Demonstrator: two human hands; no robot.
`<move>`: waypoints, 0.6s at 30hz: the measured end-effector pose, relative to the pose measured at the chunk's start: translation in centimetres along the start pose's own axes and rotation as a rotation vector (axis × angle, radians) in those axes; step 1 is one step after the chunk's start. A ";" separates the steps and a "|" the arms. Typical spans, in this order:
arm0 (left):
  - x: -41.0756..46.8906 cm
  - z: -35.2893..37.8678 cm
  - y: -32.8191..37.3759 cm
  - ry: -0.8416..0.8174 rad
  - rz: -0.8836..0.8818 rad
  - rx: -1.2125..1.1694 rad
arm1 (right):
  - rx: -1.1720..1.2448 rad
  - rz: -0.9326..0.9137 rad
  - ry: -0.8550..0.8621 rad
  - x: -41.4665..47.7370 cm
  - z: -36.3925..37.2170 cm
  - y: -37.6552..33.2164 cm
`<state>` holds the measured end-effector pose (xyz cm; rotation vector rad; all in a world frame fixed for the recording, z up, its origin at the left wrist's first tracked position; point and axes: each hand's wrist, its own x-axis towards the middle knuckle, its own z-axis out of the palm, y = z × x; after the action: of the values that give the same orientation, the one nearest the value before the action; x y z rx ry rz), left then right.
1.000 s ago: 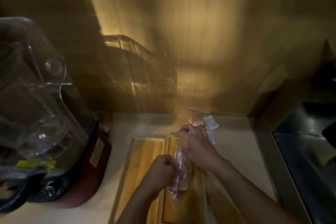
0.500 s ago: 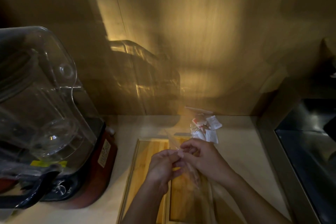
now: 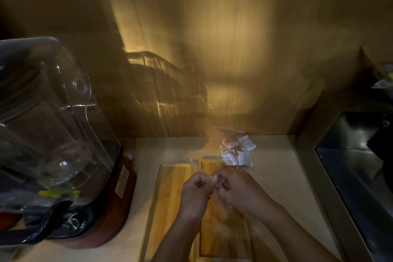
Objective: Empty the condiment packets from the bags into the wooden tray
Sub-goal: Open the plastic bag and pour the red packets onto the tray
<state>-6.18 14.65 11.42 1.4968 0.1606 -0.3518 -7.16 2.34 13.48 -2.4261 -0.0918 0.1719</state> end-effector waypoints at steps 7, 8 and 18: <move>0.1 -0.8 -0.5 0.079 0.065 0.021 | -0.075 0.080 -0.063 -0.3 0.0 -0.7; 0.0 -0.9 -0.5 0.084 0.046 0.027 | -0.068 0.082 -0.057 -0.3 0.1 -0.8; -0.5 -2.3 -0.6 -0.070 -0.053 0.059 | 0.291 0.202 -0.178 0.1 1.2 -0.6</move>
<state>-6.56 16.99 10.83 1.5383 0.1353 -0.4548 -7.23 3.55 12.94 -2.1229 0.0939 0.4606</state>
